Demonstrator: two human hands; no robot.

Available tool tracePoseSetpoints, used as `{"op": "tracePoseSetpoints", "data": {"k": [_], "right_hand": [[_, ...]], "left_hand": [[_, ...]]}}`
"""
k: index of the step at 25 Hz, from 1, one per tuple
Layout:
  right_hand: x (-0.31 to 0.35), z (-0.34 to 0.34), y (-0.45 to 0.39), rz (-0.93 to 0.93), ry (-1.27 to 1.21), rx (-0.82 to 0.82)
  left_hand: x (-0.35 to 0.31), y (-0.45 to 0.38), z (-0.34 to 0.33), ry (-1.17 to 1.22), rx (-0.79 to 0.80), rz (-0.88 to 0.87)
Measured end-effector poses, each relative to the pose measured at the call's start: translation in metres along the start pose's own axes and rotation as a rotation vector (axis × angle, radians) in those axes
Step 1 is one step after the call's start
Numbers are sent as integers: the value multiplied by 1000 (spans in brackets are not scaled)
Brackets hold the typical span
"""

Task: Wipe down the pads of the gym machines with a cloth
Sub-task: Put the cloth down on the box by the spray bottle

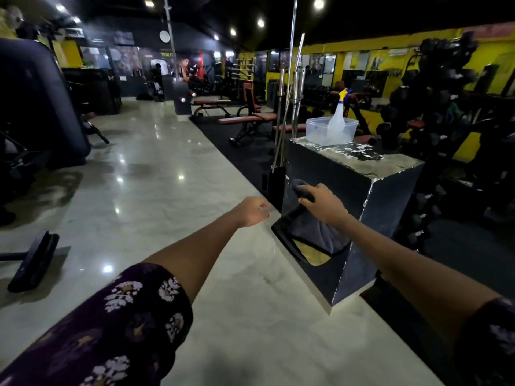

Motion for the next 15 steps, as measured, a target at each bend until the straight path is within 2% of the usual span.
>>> {"op": "tracePoseSetpoints", "data": {"k": [4,9,15], "right_hand": [[-36,-1,-103,19,14,-1],[-83,-24,-222,29,31,11],[-140,-28,-378,25,53,-51]], "left_hand": [[4,-110,9,55,-63,6],[30,-238,11,73,-67,16],[47,-414,26,80,-41,-28]]}}
Point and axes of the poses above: each hand's wrist, its own y-axis away from the middle knuckle, its own z-axis out of the back of the hand, x = y × z, the point moved 1 cm from there along -y, towards the middle knuckle, and after that the axes turned 8 degrees about y, right-handed, at the moved point
